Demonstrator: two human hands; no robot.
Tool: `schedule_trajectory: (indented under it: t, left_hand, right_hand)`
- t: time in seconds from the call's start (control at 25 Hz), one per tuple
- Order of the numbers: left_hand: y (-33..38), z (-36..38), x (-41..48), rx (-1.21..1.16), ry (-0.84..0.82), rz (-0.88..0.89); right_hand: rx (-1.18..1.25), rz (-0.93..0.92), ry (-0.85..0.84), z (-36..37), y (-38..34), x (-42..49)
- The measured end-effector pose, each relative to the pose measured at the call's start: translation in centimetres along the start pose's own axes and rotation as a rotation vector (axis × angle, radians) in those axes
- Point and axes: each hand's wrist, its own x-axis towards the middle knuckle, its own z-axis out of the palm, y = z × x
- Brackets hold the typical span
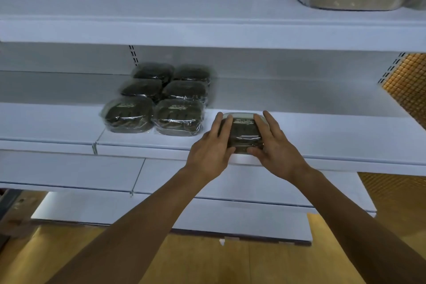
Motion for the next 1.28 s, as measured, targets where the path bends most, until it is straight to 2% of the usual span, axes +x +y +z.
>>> schedule_trajectory:
  t: [0.28,0.44,0.68,0.88,1.08,1.28]
  left_hand:
    - [0.1,2.3,3.8,-0.069,0.098,-0.099]
    - [0.1,3.9,6.2,-0.137,0.129,-0.143]
    - [-0.9,5.5,11.1,-0.268,0.124,-0.238]
    - [-1.4,6.1,14.2,-0.243,0.164,-0.271]
    - [-1.6,7.3,15.6,-0.072,0.249,-0.277]
    - [-2.3,7.7,17.1,-0.098,0.223,-0.290]
  right_hand:
    - [0.205,0.064,0.121,1.5,2.0,4.8]
    - [0.258,0.173,0.145,2.3,3.0,8.4]
    - [0.195,0.191,0.201,3.4,4.3,13.0]
    - [0.220,0.233,0.232,3.8,5.4,16.4]
    - [0.159,0.268,0.237,3.9,5.4,19.3]
    - [0.093,0.261,0.248,4.1,5.2,19.8]
